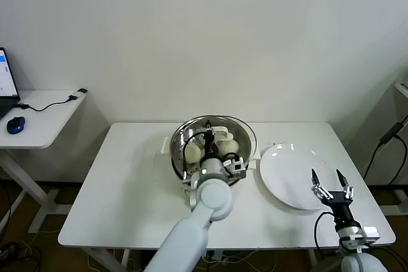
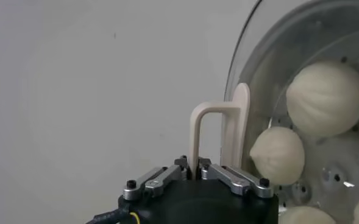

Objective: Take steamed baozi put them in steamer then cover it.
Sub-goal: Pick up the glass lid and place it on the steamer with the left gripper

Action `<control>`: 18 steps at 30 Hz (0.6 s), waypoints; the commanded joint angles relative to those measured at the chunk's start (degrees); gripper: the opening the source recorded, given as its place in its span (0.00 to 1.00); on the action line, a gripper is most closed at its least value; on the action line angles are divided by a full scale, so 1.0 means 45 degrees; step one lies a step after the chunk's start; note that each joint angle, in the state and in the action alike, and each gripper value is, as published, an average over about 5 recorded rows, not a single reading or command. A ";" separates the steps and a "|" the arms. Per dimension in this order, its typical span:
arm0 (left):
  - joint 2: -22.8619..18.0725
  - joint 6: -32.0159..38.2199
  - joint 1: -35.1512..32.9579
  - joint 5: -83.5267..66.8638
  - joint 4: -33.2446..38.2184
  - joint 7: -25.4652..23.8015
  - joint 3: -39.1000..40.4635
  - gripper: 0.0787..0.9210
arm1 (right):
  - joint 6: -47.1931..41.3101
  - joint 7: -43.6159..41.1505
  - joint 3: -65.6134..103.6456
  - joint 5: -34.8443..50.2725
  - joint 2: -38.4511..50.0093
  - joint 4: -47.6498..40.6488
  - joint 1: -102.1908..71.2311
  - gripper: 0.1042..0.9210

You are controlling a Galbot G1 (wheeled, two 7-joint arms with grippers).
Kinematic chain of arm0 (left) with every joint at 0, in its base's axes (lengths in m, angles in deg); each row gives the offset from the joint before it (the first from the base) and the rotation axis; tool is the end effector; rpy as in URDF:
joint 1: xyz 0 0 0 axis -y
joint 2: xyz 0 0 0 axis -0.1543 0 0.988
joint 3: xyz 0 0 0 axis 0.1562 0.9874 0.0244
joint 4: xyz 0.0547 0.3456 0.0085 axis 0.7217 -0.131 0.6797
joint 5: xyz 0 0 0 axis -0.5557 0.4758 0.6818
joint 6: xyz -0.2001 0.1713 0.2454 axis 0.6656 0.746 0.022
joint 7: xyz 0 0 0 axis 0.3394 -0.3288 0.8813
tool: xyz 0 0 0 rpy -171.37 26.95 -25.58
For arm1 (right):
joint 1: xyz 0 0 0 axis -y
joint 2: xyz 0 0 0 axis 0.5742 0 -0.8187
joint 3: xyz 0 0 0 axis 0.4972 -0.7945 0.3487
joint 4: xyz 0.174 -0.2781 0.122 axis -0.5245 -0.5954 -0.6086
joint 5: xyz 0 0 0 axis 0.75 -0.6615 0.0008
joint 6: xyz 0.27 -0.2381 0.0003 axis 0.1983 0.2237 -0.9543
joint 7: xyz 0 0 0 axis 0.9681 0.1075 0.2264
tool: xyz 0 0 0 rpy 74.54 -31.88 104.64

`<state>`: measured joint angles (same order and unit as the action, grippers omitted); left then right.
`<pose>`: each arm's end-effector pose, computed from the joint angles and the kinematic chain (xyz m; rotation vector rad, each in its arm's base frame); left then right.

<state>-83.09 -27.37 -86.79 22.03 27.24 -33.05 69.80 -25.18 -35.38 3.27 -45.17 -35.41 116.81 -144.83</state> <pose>0.3519 -0.2220 -0.2505 -0.0114 -2.2629 -1.9971 0.2252 -0.1889 -0.4027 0.0244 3.1002 0.0727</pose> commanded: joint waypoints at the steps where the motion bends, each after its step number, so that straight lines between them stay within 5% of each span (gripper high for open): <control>1: -0.0624 -0.0278 0.0041 0.0635 -0.0244 0.0063 0.0052 0.10 | 0.0030 0.0001 -0.0009 0.0002 0.0000 -0.0050 0.0028 0.88; 18: -0.0624 -0.0108 -0.0116 0.1216 -0.0243 -0.0361 -0.0071 0.10 | 0.0068 -0.0002 0.0012 0.0016 0.0017 -0.0150 0.0078 0.88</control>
<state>-83.10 -27.37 -87.27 26.28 26.26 -34.24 69.56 -24.91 -35.39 3.30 -45.13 -35.33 116.16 -144.53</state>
